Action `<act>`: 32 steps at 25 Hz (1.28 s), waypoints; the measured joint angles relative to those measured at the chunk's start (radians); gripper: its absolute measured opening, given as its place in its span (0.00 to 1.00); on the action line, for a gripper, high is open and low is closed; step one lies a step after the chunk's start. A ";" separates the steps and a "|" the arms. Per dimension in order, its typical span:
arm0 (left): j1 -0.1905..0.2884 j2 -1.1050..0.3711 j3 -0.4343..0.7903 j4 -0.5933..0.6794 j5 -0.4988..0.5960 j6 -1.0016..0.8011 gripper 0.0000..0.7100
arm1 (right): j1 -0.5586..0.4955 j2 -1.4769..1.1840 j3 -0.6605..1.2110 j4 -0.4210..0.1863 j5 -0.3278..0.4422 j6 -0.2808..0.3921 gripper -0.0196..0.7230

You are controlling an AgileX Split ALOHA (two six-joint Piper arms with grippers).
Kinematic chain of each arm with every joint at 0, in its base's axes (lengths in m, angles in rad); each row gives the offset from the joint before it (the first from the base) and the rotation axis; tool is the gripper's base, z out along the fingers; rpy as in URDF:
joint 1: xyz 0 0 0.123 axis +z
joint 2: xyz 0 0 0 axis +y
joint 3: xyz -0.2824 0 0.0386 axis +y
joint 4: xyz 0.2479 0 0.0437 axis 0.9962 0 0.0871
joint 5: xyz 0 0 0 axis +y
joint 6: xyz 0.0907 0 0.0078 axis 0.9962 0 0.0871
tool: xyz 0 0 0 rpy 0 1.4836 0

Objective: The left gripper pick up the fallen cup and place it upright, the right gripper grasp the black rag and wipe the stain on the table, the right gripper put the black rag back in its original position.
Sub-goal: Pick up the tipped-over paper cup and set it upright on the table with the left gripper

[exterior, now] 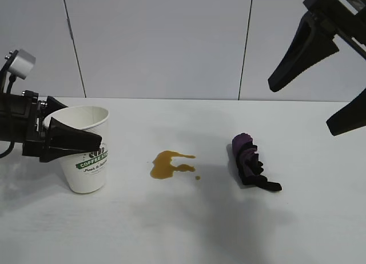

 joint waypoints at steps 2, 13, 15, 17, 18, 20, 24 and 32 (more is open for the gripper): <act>0.000 0.000 0.000 0.000 0.000 -0.015 0.89 | 0.000 0.000 0.000 0.000 -0.001 0.000 0.87; 0.000 0.000 0.000 0.038 -0.006 -0.076 0.89 | 0.000 0.000 0.000 0.000 -0.002 0.000 0.87; 0.000 0.000 0.000 0.040 -0.006 -0.090 0.91 | 0.000 0.000 0.000 0.000 -0.002 0.000 0.87; 0.000 0.000 0.000 0.040 -0.006 -0.096 0.95 | 0.000 0.000 0.000 0.000 -0.002 0.000 0.87; 0.000 0.000 0.000 0.040 -0.007 -0.097 0.96 | 0.000 0.000 0.000 0.000 0.000 0.000 0.87; 0.000 0.000 0.000 0.040 -0.018 -0.100 0.97 | 0.000 0.000 0.000 0.000 0.000 0.000 0.87; 0.000 0.000 0.000 0.040 -0.039 -0.100 0.98 | 0.000 0.000 0.000 0.000 0.000 0.000 0.87; 0.000 -0.011 0.000 0.070 -0.082 -0.136 0.98 | 0.000 0.000 0.000 0.000 0.000 0.000 0.87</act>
